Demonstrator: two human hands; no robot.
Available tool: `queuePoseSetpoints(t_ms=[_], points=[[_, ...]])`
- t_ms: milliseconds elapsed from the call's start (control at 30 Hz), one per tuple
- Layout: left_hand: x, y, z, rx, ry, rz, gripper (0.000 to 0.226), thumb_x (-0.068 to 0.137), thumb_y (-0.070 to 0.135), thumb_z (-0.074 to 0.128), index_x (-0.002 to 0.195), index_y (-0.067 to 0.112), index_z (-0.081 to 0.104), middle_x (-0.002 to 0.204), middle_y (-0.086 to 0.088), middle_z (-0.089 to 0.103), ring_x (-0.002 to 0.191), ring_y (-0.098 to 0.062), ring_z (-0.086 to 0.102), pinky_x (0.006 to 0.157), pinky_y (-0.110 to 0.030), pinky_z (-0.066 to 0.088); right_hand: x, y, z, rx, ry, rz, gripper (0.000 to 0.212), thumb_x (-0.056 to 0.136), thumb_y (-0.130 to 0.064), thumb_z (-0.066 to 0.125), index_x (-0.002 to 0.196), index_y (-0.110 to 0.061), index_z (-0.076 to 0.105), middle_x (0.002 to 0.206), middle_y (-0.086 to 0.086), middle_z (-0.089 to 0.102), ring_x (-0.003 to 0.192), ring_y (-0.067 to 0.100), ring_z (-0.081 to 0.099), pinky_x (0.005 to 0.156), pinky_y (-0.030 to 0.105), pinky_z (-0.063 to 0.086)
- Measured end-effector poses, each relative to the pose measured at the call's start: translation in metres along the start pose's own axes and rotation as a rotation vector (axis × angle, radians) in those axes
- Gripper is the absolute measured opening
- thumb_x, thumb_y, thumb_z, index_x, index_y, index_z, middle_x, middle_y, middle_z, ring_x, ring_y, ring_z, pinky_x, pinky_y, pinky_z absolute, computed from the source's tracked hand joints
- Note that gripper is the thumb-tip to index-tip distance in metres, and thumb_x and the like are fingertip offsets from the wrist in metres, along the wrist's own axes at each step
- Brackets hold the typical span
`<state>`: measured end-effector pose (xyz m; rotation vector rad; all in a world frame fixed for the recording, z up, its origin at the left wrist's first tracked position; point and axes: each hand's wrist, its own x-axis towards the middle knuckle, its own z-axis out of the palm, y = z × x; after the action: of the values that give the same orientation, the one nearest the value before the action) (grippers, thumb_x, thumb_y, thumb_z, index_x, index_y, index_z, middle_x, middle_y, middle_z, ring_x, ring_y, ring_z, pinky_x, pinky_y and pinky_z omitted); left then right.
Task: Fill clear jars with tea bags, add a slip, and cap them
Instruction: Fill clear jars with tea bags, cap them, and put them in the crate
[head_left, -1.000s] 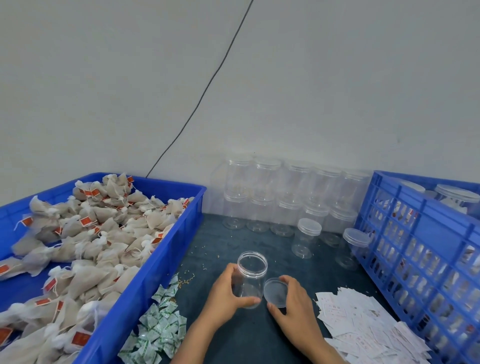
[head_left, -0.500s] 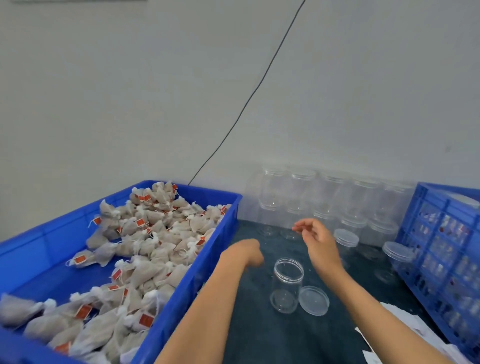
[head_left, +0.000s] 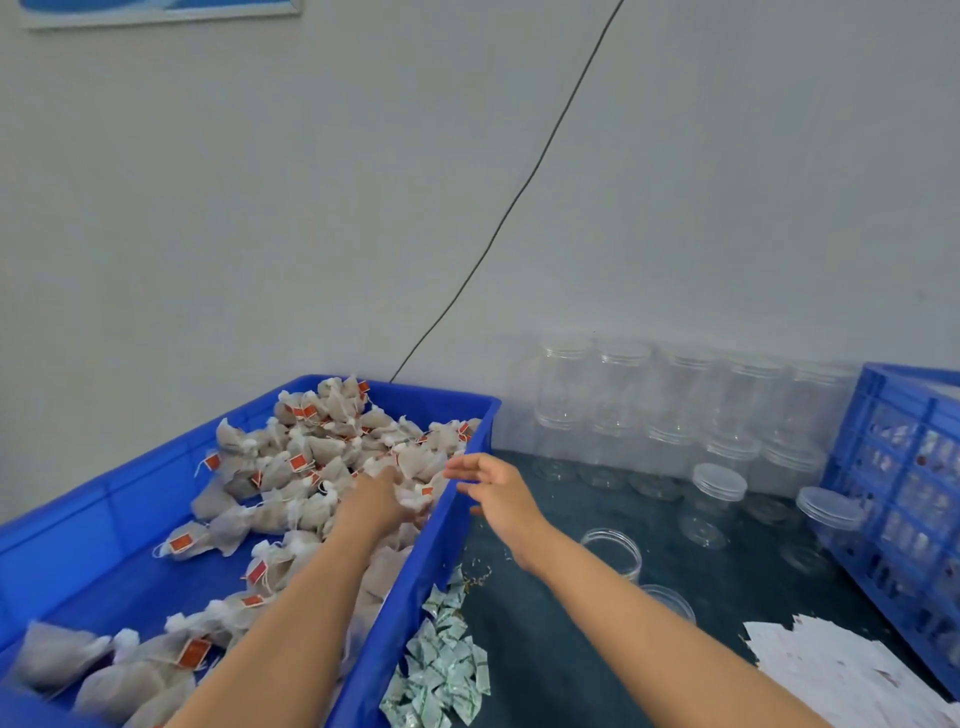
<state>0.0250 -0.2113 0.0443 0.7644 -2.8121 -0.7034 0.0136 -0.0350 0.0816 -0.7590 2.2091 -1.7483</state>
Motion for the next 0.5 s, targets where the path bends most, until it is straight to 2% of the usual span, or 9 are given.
queuePoseSetpoints(t_ms=[67, 133, 167, 233, 267, 300, 433, 500], points=[[0.007, -0.008, 0.006, -0.011, -0.088, 0.031, 0.073, 0.084, 0.038, 0.071, 0.145, 0.026, 0.035, 0.146, -0.011, 0.04, 0.121, -0.028, 0.051, 0.097, -0.037, 0.048, 0.007, 0.004, 0.008, -0.035, -0.009, 0.009, 0.046, 0.09, 0.014, 0.031, 0.121, -0.006, 0.058, 0.124, 0.004, 0.062, 0.113, 0.009, 0.052, 0.101, 0.023, 0.037], [0.014, -0.011, 0.009, -0.045, -0.222, 0.124, 0.076, 0.087, 0.034, 0.068, 0.15, 0.029, 0.027, 0.15, -0.011, 0.035, 0.116, -0.025, 0.054, 0.094, -0.035, 0.049, 0.014, 0.009, 0.013, -0.086, -0.02, 0.016, 0.054, 0.085, 0.018, 0.029, 0.123, -0.007, 0.057, 0.127, 0.003, 0.06, 0.115, 0.007, 0.049, 0.101, 0.021, 0.034], [0.016, -0.012, 0.011, -0.007, -0.297, 0.158, 0.077, 0.088, 0.033, 0.066, 0.152, 0.031, 0.023, 0.152, -0.01, 0.032, 0.121, -0.026, 0.052, 0.098, -0.037, 0.048, 0.016, 0.011, 0.014, -0.113, -0.028, 0.013, 0.055, 0.084, 0.018, 0.029, 0.124, -0.008, 0.056, 0.127, 0.002, 0.059, 0.117, 0.008, 0.049, 0.101, 0.02, 0.034], [0.02, -0.016, 0.016, 0.133, -0.364, 0.157, 0.084, 0.087, 0.036, 0.065, 0.154, 0.035, 0.014, 0.158, -0.01, 0.02, 0.141, -0.031, 0.03, 0.112, -0.047, 0.033, 0.02, 0.016, 0.018, -0.158, -0.048, 0.008, 0.056, 0.084, 0.018, 0.03, 0.124, -0.011, 0.055, 0.127, 0.0, 0.058, 0.12, 0.009, 0.049, 0.099, 0.019, 0.035], [0.021, -0.019, 0.019, 0.177, -0.341, 0.142, 0.086, 0.086, 0.037, 0.065, 0.154, 0.035, 0.012, 0.159, -0.009, 0.017, 0.144, -0.032, 0.023, 0.114, -0.048, 0.029, 0.021, 0.018, 0.019, -0.171, -0.053, 0.007, 0.056, 0.084, 0.017, 0.03, 0.124, -0.012, 0.055, 0.127, -0.001, 0.058, 0.119, 0.008, 0.049, 0.097, 0.018, 0.035], [0.021, -0.02, 0.021, 0.208, -0.291, 0.135, 0.087, 0.085, 0.037, 0.066, 0.154, 0.034, 0.013, 0.158, -0.008, 0.021, 0.142, -0.031, 0.025, 0.113, -0.047, 0.03, 0.022, 0.02, 0.021, -0.177, -0.051, 0.005, 0.056, 0.084, 0.016, 0.029, 0.124, -0.014, 0.055, 0.126, -0.002, 0.058, 0.118, 0.008, 0.048, 0.095, 0.017, 0.035], [0.015, -0.016, 0.029, 0.294, -0.079, 0.189, 0.068, 0.086, 0.03, 0.065, 0.146, 0.032, 0.033, 0.138, -0.008, 0.046, 0.123, -0.03, 0.046, 0.101, -0.037, 0.043, 0.023, 0.025, 0.03, -0.189, -0.018, -0.016, 0.053, 0.086, 0.014, 0.028, 0.12, -0.016, 0.057, 0.123, -0.002, 0.058, 0.113, 0.008, 0.05, 0.088, 0.01, 0.035], [0.013, -0.013, 0.026, 0.246, -0.039, 0.217, 0.053, 0.085, 0.026, 0.065, 0.136, 0.029, 0.048, 0.125, -0.008, 0.056, 0.113, -0.027, 0.055, 0.092, -0.033, 0.046, 0.022, 0.026, 0.032, -0.198, -0.021, -0.025, 0.052, 0.086, 0.014, 0.028, 0.119, -0.015, 0.057, 0.122, -0.001, 0.057, 0.114, 0.009, 0.049, 0.092, 0.014, 0.036]])
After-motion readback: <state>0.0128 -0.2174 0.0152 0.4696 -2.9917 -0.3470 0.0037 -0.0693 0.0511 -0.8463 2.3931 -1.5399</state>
